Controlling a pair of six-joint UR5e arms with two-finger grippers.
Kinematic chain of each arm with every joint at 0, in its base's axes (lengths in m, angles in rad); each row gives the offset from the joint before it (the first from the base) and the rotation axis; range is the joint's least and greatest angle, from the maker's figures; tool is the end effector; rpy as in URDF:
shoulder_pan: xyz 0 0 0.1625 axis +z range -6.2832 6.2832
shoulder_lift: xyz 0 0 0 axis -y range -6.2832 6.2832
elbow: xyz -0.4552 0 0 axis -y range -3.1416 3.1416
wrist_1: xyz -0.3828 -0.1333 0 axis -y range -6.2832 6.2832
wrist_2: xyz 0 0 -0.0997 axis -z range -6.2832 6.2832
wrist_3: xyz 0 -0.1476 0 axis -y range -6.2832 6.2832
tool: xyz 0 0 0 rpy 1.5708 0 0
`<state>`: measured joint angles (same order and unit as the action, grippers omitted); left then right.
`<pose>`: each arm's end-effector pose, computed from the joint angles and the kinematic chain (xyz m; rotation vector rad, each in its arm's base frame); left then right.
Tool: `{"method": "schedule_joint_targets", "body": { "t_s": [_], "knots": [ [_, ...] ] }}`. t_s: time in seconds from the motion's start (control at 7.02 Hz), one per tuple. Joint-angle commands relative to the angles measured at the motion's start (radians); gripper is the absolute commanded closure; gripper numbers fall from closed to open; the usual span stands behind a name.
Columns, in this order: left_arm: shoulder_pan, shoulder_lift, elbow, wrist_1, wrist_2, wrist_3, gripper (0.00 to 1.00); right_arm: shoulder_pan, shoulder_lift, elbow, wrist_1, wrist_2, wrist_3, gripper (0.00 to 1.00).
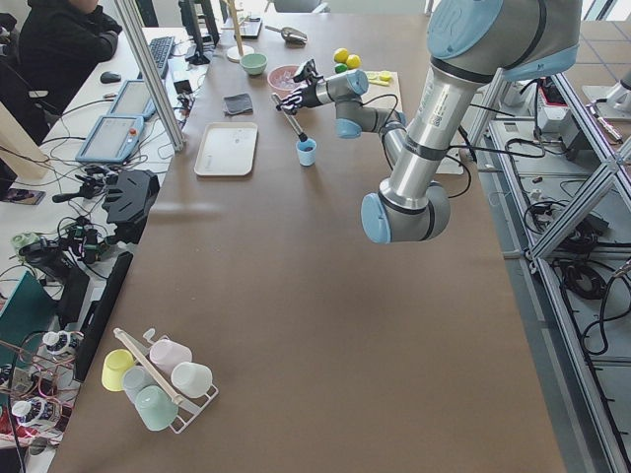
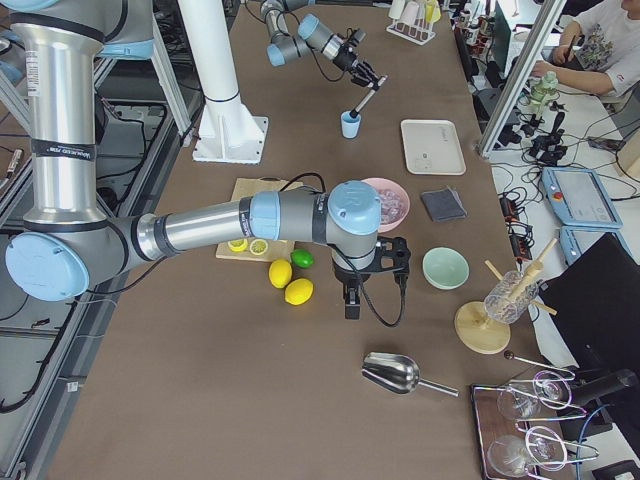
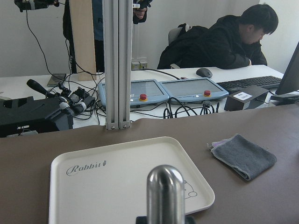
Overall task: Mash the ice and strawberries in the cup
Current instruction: 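Press the muddler down into the cup repeatedly with the left gripper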
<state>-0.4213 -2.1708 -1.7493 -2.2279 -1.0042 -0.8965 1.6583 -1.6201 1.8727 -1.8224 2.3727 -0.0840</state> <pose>0.5212 -0.4665 0.1874 1.1155 0.9418 -0.1999 0.0663 -0.4439 0.6240 0.0696 -0.7989 0.0029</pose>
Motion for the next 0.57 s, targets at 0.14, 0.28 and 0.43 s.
{"method": "schedule_joint_targets", "body": {
  "t_s": [0.14,0.28,0.43],
  "knots": [
    [-0.027,0.015,0.010,-0.010,-0.054,0.004,1.00,-0.003,0.003,0.002,0.003,0.000,0.001,0.01],
    [-0.016,0.025,0.008,-0.013,-0.056,-0.002,1.00,-0.003,0.003,0.002,0.003,-0.001,0.001,0.01],
    [-0.016,0.028,0.005,-0.013,-0.057,-0.002,1.00,-0.003,0.003,0.000,0.003,-0.001,0.001,0.01]
  ]
}}
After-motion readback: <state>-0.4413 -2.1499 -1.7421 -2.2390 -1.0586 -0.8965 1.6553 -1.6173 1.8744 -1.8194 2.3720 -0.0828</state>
